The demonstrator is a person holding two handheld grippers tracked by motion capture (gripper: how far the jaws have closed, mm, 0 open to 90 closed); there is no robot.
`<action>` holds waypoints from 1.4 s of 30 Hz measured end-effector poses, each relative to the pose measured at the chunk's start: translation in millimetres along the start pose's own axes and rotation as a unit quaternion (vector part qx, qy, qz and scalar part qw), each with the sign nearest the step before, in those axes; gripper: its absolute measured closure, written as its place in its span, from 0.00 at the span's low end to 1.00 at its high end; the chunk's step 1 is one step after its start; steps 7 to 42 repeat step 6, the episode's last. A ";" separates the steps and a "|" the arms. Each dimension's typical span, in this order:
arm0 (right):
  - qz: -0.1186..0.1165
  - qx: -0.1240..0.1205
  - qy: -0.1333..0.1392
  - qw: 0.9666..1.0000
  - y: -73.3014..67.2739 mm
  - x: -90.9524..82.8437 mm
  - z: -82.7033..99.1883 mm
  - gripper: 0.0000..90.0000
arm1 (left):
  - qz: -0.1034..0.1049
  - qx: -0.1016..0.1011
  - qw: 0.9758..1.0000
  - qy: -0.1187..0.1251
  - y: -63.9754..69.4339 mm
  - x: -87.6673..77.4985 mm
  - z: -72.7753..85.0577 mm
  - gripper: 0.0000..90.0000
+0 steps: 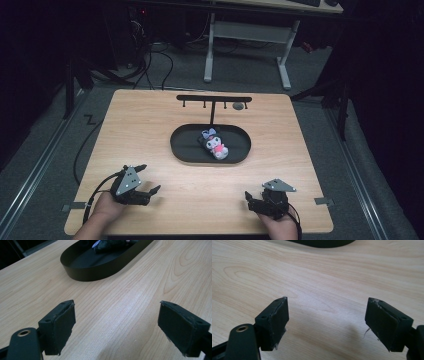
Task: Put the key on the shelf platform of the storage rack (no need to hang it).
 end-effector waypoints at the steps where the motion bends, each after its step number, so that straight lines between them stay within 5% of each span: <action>1: 0.003 0.005 0.001 1.000 1.6 0.3 -0.5 0.22 | 0.000 0.000 1.000 0.000 0.3 0.0 0.0 0.17; 4: -0.007 0.033 -0.005 0.999 4.3 5.1 -0.8 0.20 | 0.000 0.002 1.000 0.000 1.3 -0.8 0.2 0.17; 42: -0.004 0.029 -0.004 1.000 3.7 6.1 -1.3 0.19 | 0.002 0.006 1.000 0.004 2.7 -1.8 -0.2 0.17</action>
Point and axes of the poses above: each handheld gripper's, and its own axes: x roughly forward along the jaws, z roughly out of its underside, y roughly to its right, the point moved 10 cm from there along x, roughly forward along the jaws, and after that the axes turned 15 degrees about z, right-handed, at the moved point
